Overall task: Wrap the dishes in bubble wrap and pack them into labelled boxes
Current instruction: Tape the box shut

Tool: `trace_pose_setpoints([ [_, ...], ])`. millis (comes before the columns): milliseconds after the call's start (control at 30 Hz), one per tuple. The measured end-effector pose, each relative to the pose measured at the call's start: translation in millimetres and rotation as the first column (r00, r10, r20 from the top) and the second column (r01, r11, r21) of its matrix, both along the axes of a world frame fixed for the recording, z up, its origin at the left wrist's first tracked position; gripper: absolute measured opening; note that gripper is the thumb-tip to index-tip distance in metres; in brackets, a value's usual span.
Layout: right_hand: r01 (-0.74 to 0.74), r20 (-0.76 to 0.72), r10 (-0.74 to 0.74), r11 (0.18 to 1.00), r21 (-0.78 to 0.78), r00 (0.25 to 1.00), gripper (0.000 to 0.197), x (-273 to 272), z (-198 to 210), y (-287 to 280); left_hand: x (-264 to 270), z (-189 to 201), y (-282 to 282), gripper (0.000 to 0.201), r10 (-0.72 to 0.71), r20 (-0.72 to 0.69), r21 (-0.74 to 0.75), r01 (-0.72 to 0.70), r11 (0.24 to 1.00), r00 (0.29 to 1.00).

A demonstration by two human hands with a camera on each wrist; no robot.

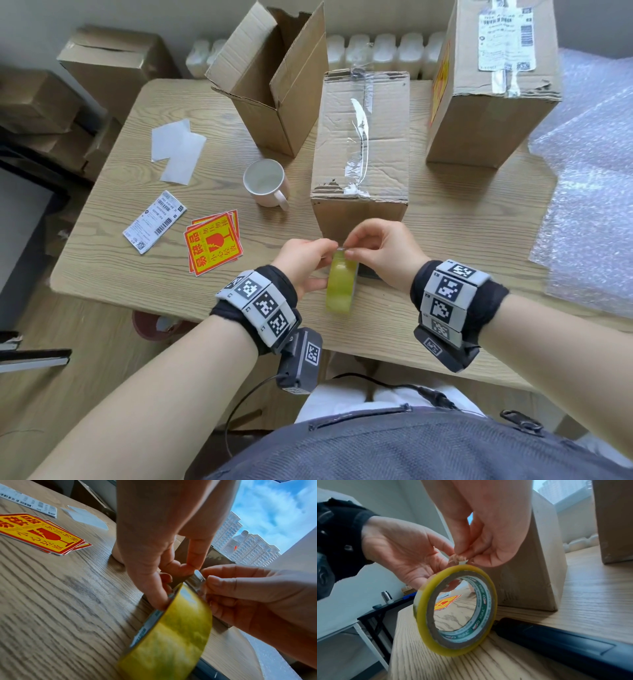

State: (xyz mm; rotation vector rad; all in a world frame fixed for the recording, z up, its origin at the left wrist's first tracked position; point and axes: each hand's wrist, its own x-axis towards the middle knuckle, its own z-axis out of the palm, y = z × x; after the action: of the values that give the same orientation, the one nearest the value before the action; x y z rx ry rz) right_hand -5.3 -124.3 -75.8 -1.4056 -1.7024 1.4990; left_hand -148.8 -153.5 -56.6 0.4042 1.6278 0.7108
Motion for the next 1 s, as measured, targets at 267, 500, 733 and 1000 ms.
trace_pose_setpoints([
  [267,-0.033,0.171,0.024,0.998,0.050,0.985,0.007,-2,-1,-2,3,4,0,0.015,-0.013,0.004,-0.002,0.013,1.000,1.000],
  [500,0.019,0.113,-0.013,0.999,-0.050,0.994,0.019,1,2,3,-4,4,-10,0.025,-0.107,0.031,0.158,0.101,0.982,0.994],
  [733,0.056,-0.024,-0.060,0.985,-0.164,0.998,0.006,6,5,3,-6,-4,-10,0.020,-0.184,-0.381,0.212,0.280,0.936,0.906],
  [1000,-0.344,0.794,0.221,0.939,-0.016,0.566,0.052,34,-27,3,1,-26,-9,0.011,-0.324,-0.818,0.075,0.647,0.759,0.475],
])
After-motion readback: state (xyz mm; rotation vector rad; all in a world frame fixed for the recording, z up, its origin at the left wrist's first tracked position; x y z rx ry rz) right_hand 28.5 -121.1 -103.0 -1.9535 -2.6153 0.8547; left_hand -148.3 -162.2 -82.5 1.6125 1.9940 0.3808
